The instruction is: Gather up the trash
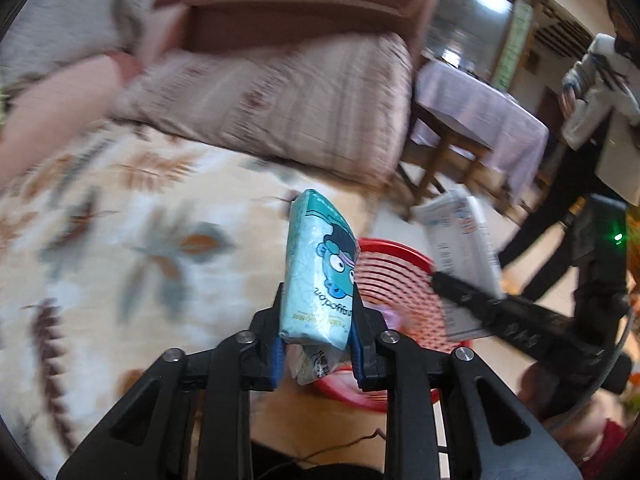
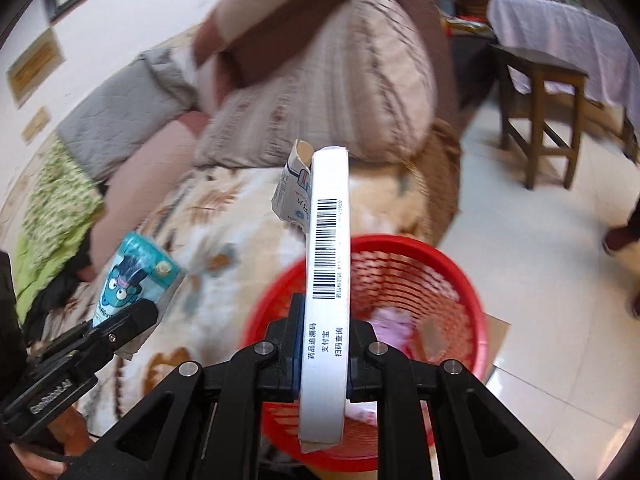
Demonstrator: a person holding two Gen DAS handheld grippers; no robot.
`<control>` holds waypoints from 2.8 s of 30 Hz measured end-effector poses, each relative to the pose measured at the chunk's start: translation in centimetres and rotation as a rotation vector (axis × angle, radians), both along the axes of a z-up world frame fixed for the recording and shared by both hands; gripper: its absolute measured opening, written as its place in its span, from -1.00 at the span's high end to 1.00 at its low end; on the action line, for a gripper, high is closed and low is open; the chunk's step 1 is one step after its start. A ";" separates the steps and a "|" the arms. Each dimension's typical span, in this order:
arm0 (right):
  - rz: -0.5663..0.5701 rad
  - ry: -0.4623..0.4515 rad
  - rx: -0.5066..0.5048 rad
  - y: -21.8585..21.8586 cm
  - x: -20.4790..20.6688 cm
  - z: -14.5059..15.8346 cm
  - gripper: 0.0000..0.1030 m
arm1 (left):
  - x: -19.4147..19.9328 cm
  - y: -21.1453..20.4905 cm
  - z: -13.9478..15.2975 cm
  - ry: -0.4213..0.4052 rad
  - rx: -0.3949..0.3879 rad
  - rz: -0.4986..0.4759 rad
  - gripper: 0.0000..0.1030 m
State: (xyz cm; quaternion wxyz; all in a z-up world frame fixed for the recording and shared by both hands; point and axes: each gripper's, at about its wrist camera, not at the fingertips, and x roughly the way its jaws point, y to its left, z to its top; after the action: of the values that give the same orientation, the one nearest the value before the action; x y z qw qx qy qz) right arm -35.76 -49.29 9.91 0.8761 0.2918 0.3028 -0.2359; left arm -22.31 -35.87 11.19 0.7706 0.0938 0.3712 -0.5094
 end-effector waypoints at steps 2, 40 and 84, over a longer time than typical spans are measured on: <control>-0.027 0.028 0.016 -1.2 -0.2 -1.0 0.24 | -0.5 -2.4 -1.1 0.020 0.026 -0.040 0.32; -0.136 0.216 -0.486 17.2 -1.4 5.1 -0.83 | -3.7 20.8 0.9 -0.393 0.105 0.497 -0.96; -0.115 0.261 -0.475 16.9 -0.3 3.5 -0.83 | -2.5 20.8 -0.5 -0.337 0.145 0.471 -0.96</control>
State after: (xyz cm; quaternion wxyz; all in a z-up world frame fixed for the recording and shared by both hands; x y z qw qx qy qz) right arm -36.10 -32.40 13.44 0.8586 0.0620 0.3323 -0.3853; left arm -24.83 -15.10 10.73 0.9098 0.1431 0.2849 -0.2659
